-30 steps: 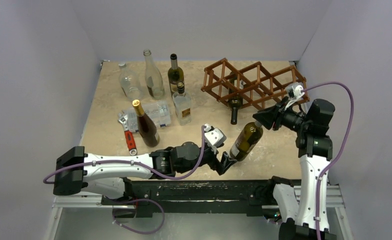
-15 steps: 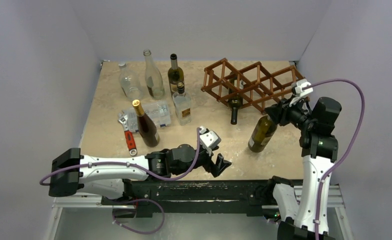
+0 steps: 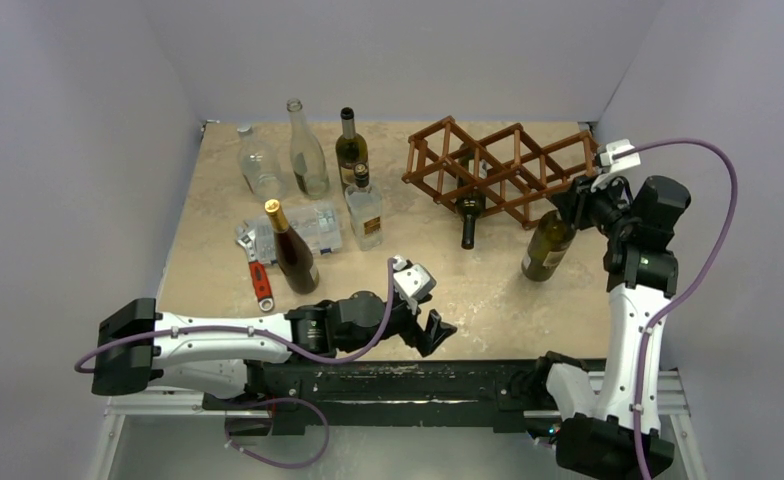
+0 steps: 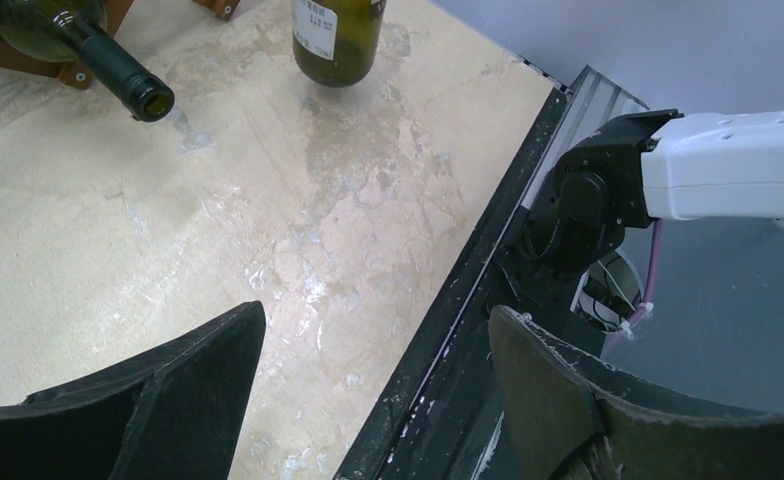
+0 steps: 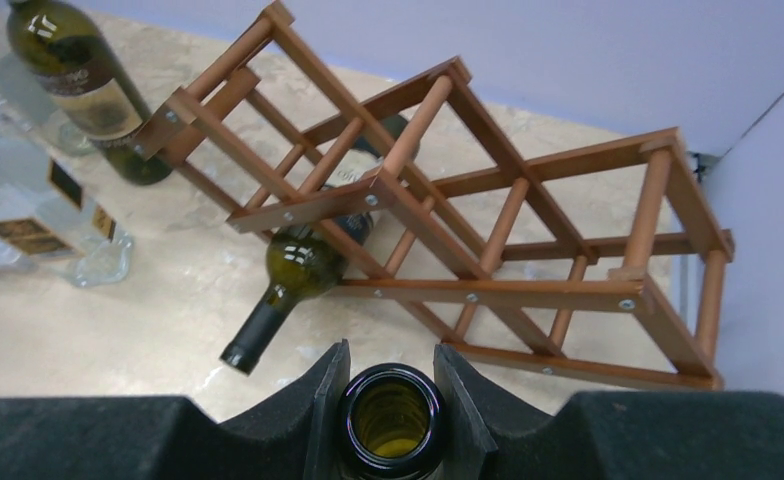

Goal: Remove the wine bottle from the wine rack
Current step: Place the wine bottle at the center of the board.

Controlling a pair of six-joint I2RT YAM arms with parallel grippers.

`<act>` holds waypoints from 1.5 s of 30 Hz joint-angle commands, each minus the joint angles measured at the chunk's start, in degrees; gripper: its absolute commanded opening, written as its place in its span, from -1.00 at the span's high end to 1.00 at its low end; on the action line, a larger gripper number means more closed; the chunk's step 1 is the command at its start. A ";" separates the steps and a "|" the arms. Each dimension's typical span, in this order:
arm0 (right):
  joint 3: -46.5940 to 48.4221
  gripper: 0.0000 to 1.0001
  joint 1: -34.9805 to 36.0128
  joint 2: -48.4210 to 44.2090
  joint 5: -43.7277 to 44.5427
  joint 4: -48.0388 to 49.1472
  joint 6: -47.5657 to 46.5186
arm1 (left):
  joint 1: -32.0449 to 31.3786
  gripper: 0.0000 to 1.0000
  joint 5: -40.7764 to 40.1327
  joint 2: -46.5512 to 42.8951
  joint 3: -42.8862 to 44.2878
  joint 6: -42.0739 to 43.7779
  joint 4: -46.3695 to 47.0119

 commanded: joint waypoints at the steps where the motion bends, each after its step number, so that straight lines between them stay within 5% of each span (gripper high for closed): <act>1: 2.51 1.00 -1.36 0.56 0.82 11.67 -0.56 | 0.15 -0.64 -0.53 -1.74 -0.73 -0.35 2.15; 25: -2.54 1.00 -6.27 10.17 0.91 25.22 3.97 | 0.15 -0.65 -1.06 -2.06 -1.84 -0.26 2.59; 33: -3.73 0.47 -6.78 10.99 -0.40 25.09 3.77 | 0.15 -0.65 -0.81 -1.77 -1.68 -0.35 2.81; 40: -2.75 -0.46 -6.88 9.94 -1.60 23.39 3.47 | 0.15 -0.65 -0.23 -1.65 -1.49 -0.36 2.90; 45: -0.87 -0.87 -6.85 8.10 -2.12 21.71 3.94 | 0.23 -0.66 0.21 -1.65 -1.40 -0.66 3.06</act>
